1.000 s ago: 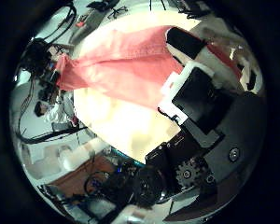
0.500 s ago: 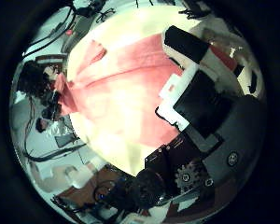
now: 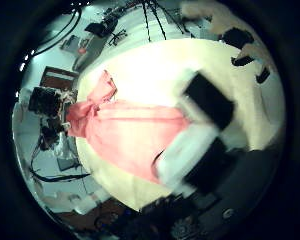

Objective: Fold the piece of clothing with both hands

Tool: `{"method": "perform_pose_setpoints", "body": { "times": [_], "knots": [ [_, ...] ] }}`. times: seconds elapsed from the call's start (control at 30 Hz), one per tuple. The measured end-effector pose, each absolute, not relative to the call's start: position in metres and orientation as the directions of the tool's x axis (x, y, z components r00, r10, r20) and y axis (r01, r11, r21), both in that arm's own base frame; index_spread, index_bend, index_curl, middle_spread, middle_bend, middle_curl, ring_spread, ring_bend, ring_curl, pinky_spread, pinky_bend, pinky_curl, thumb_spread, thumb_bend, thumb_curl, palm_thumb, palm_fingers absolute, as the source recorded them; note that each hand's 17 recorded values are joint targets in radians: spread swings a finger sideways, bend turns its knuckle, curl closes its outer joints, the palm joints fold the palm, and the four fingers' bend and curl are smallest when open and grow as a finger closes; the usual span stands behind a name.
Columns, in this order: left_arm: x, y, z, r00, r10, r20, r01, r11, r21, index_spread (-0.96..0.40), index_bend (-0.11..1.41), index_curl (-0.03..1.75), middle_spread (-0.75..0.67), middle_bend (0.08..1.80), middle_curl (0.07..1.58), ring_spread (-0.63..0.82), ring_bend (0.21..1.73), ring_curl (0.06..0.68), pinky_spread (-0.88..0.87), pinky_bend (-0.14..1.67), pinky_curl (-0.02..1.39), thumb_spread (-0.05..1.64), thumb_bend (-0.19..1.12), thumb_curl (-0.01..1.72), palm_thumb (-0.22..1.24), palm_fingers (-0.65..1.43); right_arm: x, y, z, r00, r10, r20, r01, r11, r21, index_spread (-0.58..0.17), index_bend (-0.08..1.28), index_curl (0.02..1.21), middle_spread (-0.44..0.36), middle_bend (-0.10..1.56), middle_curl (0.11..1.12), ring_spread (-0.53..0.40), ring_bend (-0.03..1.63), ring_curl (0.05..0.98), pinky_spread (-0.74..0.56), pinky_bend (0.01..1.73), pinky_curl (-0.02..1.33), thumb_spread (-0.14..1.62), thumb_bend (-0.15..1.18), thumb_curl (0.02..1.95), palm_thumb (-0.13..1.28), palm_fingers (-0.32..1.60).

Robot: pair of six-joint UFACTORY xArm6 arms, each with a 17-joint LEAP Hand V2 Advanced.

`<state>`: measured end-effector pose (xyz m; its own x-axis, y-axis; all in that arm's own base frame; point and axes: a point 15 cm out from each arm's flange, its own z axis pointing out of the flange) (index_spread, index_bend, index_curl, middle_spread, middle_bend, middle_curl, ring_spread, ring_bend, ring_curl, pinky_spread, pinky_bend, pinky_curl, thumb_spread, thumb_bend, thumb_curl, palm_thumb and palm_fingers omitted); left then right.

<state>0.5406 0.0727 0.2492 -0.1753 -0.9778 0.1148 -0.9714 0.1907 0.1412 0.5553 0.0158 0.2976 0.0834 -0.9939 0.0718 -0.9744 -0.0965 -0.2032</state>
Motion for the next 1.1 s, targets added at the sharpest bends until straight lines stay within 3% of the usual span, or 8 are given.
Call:
{"method": "perform_pose_setpoints", "body": {
  "times": [0.2, 0.27, 0.37, 0.43, 0.5, 0.6, 0.77, 1.1],
  "knots": [
    [0.528, 0.075, 0.268, -0.174, -0.979, 0.111, -0.974, 0.187, 0.124, 0.11, 0.13, 0.59, 0.42, 0.12, 0.49, 0.5, 0.56, 0.237, 0.57, 0.35, 0.36, 1.16, -0.02, 0.38, 0.46, -0.19, 0.498, -0.005, 0.302, 0.108, -0.99, 0.09, -0.977, -0.123, -0.173, -0.445, 0.46, 0.62, -0.256, 0.93, 0.56, -0.34, 1.1, 0.445, -0.37, 0.87, 0.48, 1.51, 0.0, 0.29, 0.76, 0.55],
    [0.522, 0.074, 0.272, -0.18, -0.977, 0.111, -0.973, 0.193, 0.125, 0.12, 0.13, 0.55, 0.44, 0.12, 0.45, 0.52, 0.54, 0.23, 0.58, 0.33, 0.35, 1.16, -0.02, 0.37, 0.45, -0.18, 0.477, -0.007, 0.295, 0.134, -0.987, 0.093, -0.982, -0.145, -0.118, -0.461, 0.52, 0.64, -0.254, 0.91, 0.56, -0.319, 1.01, 0.428, -0.29, 0.78, 0.47, 1.47, -0.02, 0.28, 0.73, 0.36],
    [0.508, 0.068, 0.274, -0.187, -0.975, 0.119, -0.968, 0.204, 0.145, 0.13, 0.14, 0.5, 0.46, 0.13, 0.39, 0.55, 0.51, 0.218, 0.59, 0.31, 0.33, 1.16, -0.02, 0.36, 0.44, -0.16, 0.449, -0.013, 0.28, 0.211, -0.972, 0.099, -0.977, -0.213, -0.008, -0.453, 0.54, 0.63, -0.246, 0.8, 0.51, -0.243, 0.85, 0.374, -0.13, 0.72, 0.44, 1.38, -0.03, 0.27, 0.68, 0.14],
    [0.495, 0.059, 0.274, -0.202, -0.971, 0.127, -0.961, 0.221, 0.166, 0.13, 0.14, 0.46, 0.47, 0.13, 0.36, 0.56, 0.49, 0.212, 0.59, 0.3, 0.33, 1.16, -0.02, 0.35, 0.43, -0.15, 0.429, -0.018, 0.269, 0.243, -0.966, 0.091, -0.969, -0.237, 0.074, -0.434, 0.48, 0.59, -0.205, 0.7, 0.47, -0.171, 0.78, 0.341, 0.0, 0.7, 0.41, 1.33, -0.04, 0.27, 0.63, 0.03],
    [0.485, 0.05, 0.271, -0.219, -0.967, 0.132, -0.953, 0.241, 0.182, 0.13, 0.14, 0.43, 0.48, 0.13, 0.33, 0.58, 0.48, 0.206, 0.59, 0.29, 0.32, 1.16, -0.02, 0.34, 0.43, -0.14, 0.415, -0.025, 0.256, 0.271, -0.959, 0.086, -0.955, -0.257, 0.148, -0.423, 0.43, 0.54, -0.17, 0.61, 0.43, -0.089, 0.7, 0.305, 0.12, 0.67, 0.38, 1.27, -0.04, 0.26, 0.59, -0.02],
    [0.463, 0.039, 0.262, -0.236, -0.962, 0.139, -0.939, 0.263, 0.22, 0.13, 0.15, 0.41, 0.48, 0.14, 0.3, 0.59, 0.46, 0.201, 0.59, 0.28, 0.32, 1.16, -0.02, 0.33, 0.43, -0.13, 0.406, -0.037, 0.239, 0.319, -0.942, 0.101, -0.932, -0.293, 0.214, -0.417, 0.38, 0.5, -0.144, 0.53, 0.4, -0.01, 0.63, 0.274, 0.2, 0.63, 0.35, 1.21, -0.04, 0.26, 0.54, -0.04],
    [0.439, 0.024, 0.259, -0.262, -0.954, 0.143, -0.924, 0.291, 0.246, 0.13, 0.15, 0.36, 0.49, 0.15, 0.25, 0.6, 0.44, 0.196, 0.59, 0.25, 0.31, 1.16, -0.02, 0.32, 0.41, -0.11, 0.379, -0.039, 0.194, 0.357, -0.93, 0.089, -0.895, -0.313, 0.318, -0.413, 0.3, 0.44, -0.123, 0.42, 0.36, 0.088, 0.51, 0.235, 0.27, 0.54, 0.31, 1.08, -0.04, 0.26, 0.49, -0.01],
    [0.4, 0.017, 0.275, -0.289, -0.947, 0.138, -0.916, 0.315, 0.248, 0.13, 0.15, 0.31, 0.48, 0.16, 0.21, 0.6, 0.42, 0.197, 0.58, 0.23, 0.31, 1.15, -0.02, 0.31, 0.41, -0.09, 0.382, -0.007, 0.154, 0.446, -0.891, 0.082, -0.844, -0.389, 0.369, -0.375, 0.19, 0.38, -0.085, 0.3, 0.33, 0.116, 0.43, 0.217, 0.25, 0.46, 0.29, 0.96, -0.03, 0.28, 0.45, 0.08]
  ]
}}
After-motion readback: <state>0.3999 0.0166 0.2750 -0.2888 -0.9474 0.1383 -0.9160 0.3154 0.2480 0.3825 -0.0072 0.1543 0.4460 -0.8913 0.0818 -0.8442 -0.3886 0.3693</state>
